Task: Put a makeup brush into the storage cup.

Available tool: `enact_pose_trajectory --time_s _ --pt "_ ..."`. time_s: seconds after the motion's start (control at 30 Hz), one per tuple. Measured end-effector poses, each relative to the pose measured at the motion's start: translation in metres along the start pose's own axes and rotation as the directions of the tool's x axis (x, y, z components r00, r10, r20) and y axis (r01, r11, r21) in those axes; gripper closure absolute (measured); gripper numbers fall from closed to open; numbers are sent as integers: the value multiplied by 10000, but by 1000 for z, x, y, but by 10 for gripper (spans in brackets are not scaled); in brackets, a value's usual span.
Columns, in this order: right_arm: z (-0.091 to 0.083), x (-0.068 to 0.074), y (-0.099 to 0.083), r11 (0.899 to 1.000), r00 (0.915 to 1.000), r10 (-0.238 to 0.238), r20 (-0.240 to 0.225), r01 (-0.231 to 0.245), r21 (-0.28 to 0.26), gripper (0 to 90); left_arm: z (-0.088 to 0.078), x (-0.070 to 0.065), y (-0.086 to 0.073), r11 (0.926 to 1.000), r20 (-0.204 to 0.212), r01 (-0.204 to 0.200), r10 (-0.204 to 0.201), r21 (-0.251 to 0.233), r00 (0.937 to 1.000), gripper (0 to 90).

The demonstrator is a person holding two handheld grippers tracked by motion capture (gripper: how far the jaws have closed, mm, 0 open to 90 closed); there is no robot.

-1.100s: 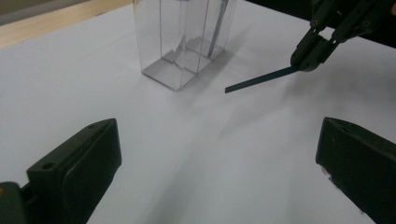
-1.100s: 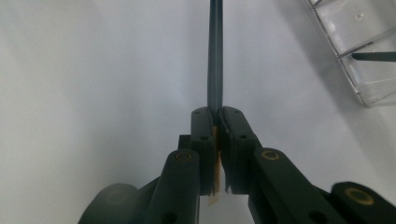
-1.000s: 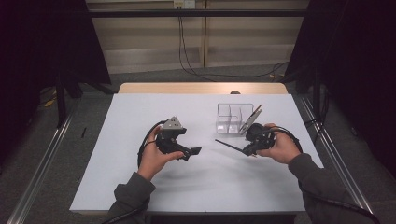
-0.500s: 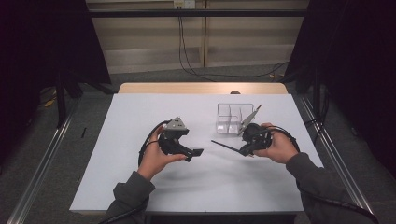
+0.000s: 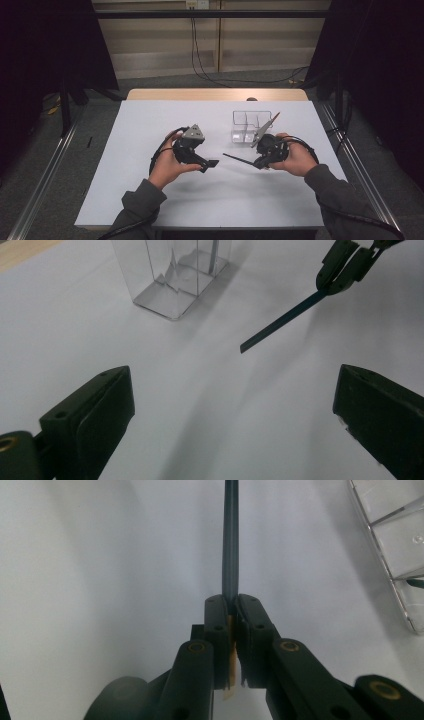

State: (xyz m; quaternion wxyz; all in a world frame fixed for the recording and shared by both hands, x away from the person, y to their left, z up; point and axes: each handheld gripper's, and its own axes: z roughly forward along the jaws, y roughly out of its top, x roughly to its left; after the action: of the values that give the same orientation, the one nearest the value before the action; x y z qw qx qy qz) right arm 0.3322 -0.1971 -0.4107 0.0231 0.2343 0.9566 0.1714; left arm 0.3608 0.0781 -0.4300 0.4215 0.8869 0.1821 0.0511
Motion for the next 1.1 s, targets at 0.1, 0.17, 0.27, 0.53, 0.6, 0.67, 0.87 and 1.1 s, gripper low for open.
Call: enact_pose_trajectory --time_s 0.1,0.17,0.27,0.53,0.6,0.67,0.87,1.1 --pt "1 1 1 10000 10000 15 -72 -15 23 846 3 0 2 9995 28 -219 218 212 9998 38" --pt "1 2 2 9999 9999 -122 -61 122 6 846 3 -2 4 9991 74 -308 306 288 9995 44" --pt "2 4 4 9999 9998 -168 -129 168 40 846 4 -3 8 9978 71 -504 501 440 9987 50" --pt "3 6 7 9992 9991 -391 -152 392 50 846 6 -1 11 9926 192 -881 867 839 9960 67" --pt "2 8 8 9992 9991 -389 -182 391 93 846 7 -3 12 9936 186 -827 815 772 9965 70" --pt "2 8 9 9989 9988 -465 -170 466 56 846 7 -3 13 9907 247 -1005 986 920 9948 85" --pt "0 10 12 9986 9984 -532 -187 533 25 846 6 -4 17 9885 321 -1136 1109 1001 9933 107" --pt "2 11 14 9980 9977 -637 -247 638 31 846 8 -5 18 9816 751 -1428 1341 1265 9881 180"
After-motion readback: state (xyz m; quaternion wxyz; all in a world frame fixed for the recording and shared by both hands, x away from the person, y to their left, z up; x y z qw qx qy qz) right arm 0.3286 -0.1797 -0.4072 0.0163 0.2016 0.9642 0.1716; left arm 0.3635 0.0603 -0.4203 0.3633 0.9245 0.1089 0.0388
